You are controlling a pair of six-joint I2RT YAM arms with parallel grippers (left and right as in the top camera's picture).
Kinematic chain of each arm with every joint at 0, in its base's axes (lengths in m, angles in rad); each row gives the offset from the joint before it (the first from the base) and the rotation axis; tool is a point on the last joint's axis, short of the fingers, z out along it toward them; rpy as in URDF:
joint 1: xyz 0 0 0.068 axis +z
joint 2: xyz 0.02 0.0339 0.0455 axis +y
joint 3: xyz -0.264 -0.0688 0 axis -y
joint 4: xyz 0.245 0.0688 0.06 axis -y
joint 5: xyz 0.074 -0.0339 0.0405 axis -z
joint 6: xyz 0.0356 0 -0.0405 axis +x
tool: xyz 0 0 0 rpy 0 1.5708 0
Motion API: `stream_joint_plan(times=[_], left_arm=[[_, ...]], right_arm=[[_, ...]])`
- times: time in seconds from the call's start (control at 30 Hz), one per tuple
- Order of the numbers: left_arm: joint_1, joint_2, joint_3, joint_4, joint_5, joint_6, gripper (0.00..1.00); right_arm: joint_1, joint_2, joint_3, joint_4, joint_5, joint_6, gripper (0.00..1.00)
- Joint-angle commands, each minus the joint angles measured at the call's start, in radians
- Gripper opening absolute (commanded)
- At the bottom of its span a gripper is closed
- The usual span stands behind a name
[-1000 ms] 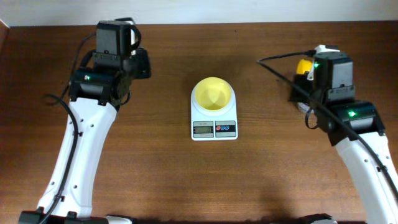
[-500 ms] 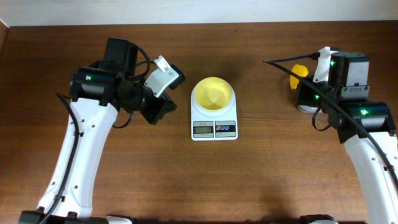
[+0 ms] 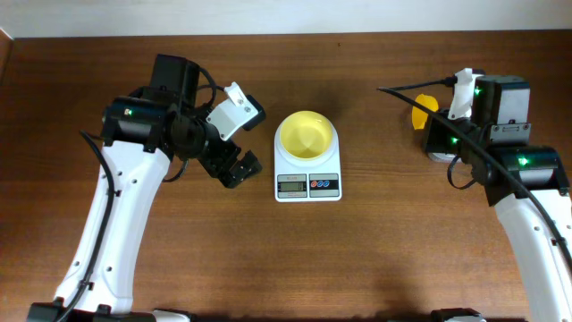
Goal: Scoop item into bowl and weigh 50g on scale
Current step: 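Withdraw the left gripper back from the scale toward the left, then lower the left gripper to a rest spot left of the scale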
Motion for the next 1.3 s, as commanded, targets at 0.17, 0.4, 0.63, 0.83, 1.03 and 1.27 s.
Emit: stream_joint_plan(times=[0.17,0.4,0.63,0.83,1.03,1.27], left_arm=[[-0.002,0.004,0.000,0.003,0.004,0.013,0.99],[-0.093,0.003,-0.042,0.107,-0.034,-0.077,0.99],[-0.118,-0.140,-0.301,0.347,-0.101,-0.248,0.99],[-0.117,-0.421,-0.479,0.423,-0.177,-0.306,0.99],[-0.118,-0.462,-0.562,0.483,-0.143,-0.327,0.99],[-0.118,-0.435,-0.563,0.500,-0.128,-0.327,0.99]], right_arm=[[-0.003,0.003,0.019,-0.010,-0.013,-0.003,0.04],[-0.003,0.003,0.019,-0.010,-0.013,-0.003,0.04],[-0.003,0.003,0.019,-0.010,-0.013,0.000,0.04],[-0.003,0.003,0.019,-0.010,-0.013,0.008,0.04],[-0.003,0.003,0.019,-0.023,-0.013,0.007,0.04],[-0.003,0.003,0.019,-0.023,-0.013,0.008,0.04]])
